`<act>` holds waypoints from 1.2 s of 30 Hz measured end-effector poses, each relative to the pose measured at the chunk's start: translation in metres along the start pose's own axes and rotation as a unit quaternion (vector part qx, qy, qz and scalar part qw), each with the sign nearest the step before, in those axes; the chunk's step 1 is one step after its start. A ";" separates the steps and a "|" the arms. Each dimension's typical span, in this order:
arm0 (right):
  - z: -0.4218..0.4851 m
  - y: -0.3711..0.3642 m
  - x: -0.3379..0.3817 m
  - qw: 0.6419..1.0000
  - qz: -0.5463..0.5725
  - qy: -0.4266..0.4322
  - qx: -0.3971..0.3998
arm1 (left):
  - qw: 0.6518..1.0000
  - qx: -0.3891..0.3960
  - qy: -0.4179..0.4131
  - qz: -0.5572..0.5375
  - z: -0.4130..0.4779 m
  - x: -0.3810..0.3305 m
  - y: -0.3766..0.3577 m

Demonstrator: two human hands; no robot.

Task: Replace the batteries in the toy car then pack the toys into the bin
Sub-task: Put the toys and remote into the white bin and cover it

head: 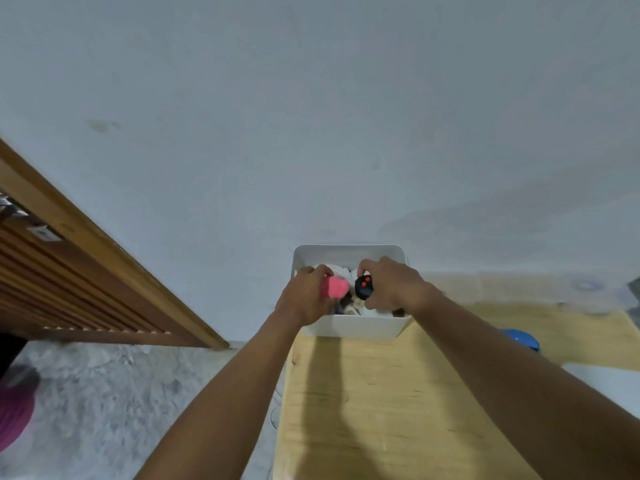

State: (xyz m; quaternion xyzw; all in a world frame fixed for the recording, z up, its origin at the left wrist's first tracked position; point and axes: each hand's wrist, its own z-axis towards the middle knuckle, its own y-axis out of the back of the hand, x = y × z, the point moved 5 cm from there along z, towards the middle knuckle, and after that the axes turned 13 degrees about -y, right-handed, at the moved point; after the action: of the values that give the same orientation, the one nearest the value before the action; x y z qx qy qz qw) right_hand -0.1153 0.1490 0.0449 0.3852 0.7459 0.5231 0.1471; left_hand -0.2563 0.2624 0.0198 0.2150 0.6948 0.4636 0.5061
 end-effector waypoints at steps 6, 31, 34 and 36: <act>0.019 -0.017 -0.002 0.997 -0.057 -0.032 0.035 | 0.998 0.063 0.011 0.009 0.009 0.015 -0.013; 0.034 0.019 -0.040 0.986 0.143 -0.055 -0.066 | 0.998 0.052 0.020 -0.019 0.039 0.001 0.003; 0.021 0.041 -0.075 0.975 0.185 -0.072 -0.099 | 0.999 0.025 -0.017 -0.019 0.059 -0.035 0.011; 0.011 0.051 -0.108 0.970 0.195 -0.085 -0.121 | 0.998 0.016 -0.053 -0.028 0.074 -0.069 0.009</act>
State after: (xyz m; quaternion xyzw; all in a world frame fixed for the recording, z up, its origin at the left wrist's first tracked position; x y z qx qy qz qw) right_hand -0.0160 0.0859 0.0661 0.5457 0.5726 0.5929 0.1507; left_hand -0.1641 0.2452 0.0579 0.2282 0.6800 0.4257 0.5517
